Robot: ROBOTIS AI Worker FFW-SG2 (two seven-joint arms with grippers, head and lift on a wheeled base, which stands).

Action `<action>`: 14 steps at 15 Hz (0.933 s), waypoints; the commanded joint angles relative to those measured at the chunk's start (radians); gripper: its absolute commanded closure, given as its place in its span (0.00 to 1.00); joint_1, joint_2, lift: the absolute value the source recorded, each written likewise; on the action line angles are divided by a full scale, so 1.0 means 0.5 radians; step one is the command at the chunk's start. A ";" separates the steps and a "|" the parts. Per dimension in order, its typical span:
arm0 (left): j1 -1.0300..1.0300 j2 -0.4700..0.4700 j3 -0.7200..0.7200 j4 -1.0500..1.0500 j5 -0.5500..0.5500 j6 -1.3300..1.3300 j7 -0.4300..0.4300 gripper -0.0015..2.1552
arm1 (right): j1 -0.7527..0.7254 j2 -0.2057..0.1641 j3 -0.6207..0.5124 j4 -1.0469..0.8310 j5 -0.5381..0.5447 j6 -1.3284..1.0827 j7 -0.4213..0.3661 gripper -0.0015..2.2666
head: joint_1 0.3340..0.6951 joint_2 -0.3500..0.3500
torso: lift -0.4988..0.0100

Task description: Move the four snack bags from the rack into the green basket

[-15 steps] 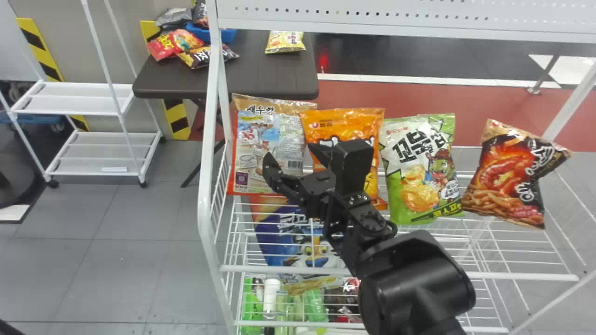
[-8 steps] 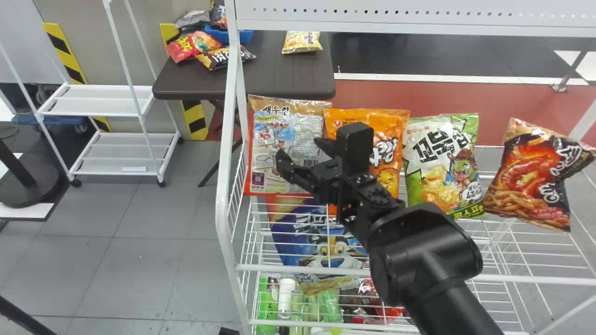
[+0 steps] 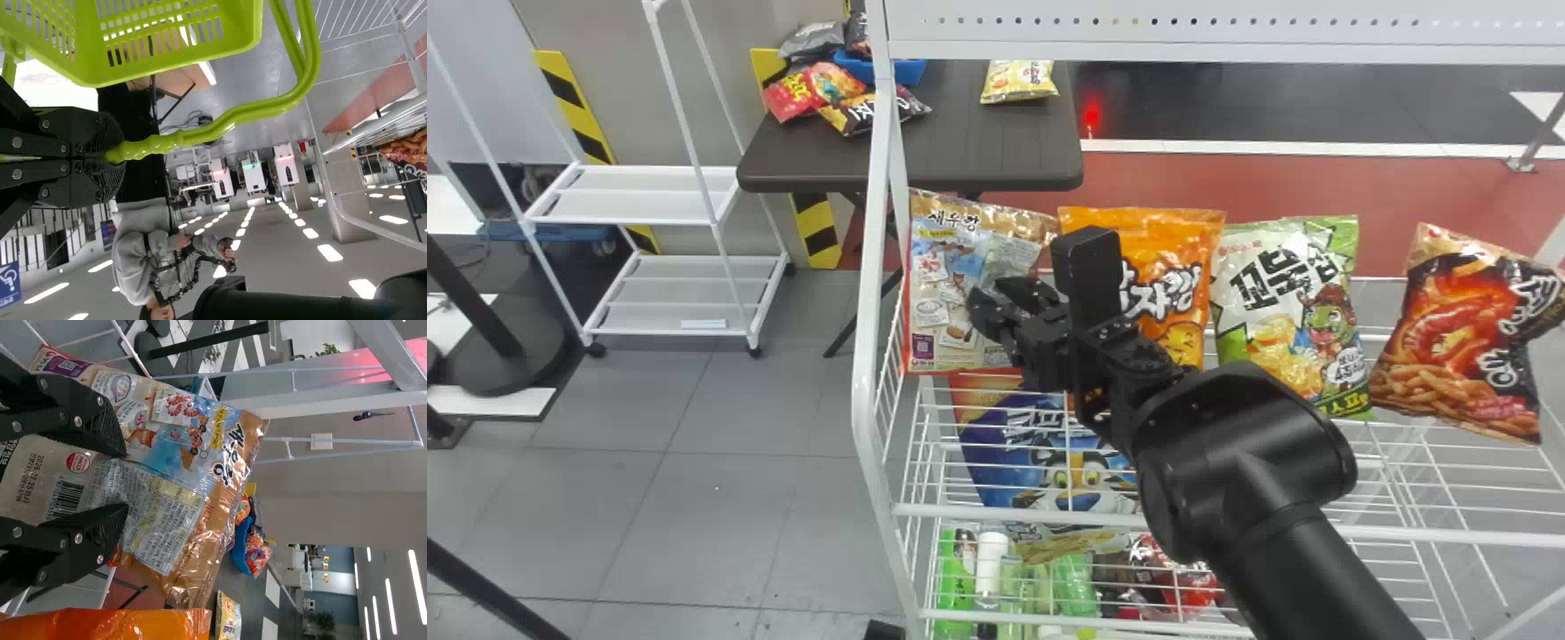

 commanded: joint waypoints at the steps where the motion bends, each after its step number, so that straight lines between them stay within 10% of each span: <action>1: 0.000 0.000 0.003 0.000 0.000 0.000 0.000 0.96 | 0.024 0.002 0.023 -0.036 0.023 0.014 0.003 0.92 | 1.00 0.56 | 0.98; 14: 0.012 -0.003 0.061 -0.018 0.009 -0.012 -0.028 0.95 | 0.889 0.002 -0.162 -1.361 0.361 0.382 0.037 0.93 | 1.00 0.58 | 0.98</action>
